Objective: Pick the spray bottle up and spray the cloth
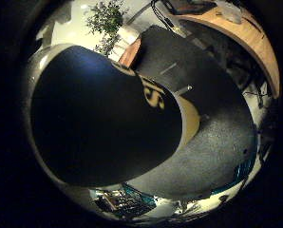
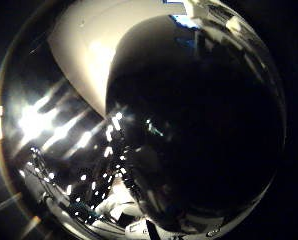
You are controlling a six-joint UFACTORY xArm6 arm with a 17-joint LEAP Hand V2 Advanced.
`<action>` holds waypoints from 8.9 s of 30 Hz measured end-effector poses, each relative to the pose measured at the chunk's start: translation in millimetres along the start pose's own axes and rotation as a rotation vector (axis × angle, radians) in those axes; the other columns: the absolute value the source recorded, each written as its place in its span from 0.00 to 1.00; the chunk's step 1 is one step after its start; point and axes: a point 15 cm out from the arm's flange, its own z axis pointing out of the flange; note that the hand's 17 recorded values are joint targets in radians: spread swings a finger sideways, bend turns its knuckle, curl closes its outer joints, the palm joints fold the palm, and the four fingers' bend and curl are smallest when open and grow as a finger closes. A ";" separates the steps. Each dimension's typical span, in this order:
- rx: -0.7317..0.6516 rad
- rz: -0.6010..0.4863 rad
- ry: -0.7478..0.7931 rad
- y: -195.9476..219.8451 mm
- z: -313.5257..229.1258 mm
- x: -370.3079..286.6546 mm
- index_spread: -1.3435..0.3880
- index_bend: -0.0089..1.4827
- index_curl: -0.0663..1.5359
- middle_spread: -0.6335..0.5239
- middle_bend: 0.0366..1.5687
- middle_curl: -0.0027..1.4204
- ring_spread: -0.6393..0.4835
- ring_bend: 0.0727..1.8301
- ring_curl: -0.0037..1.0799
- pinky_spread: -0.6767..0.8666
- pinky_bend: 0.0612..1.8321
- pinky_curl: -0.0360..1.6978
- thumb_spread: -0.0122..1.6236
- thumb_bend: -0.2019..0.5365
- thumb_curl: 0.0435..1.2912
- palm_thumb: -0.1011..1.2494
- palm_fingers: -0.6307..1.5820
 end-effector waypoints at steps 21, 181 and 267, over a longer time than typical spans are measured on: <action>0.042 -0.007 -0.019 -7.8 -3.1 -0.4 0.51 0.29 0.61 0.33 0.55 0.64 0.37 0.66 0.60 0.15 0.55 0.48 0.74 0.26 0.25 0.67 0.66; -1.140 0.202 0.371 116.0 248.1 -166.8 0.63 0.75 0.59 0.39 0.83 0.63 0.35 0.73 0.82 0.31 0.56 0.86 0.85 0.26 0.30 0.83 0.78; -0.783 -0.231 -0.350 183.1 437.1 -378.6 0.64 0.77 0.58 0.39 0.84 0.62 0.34 0.72 0.84 0.33 0.56 0.88 0.84 0.26 0.34 0.81 0.78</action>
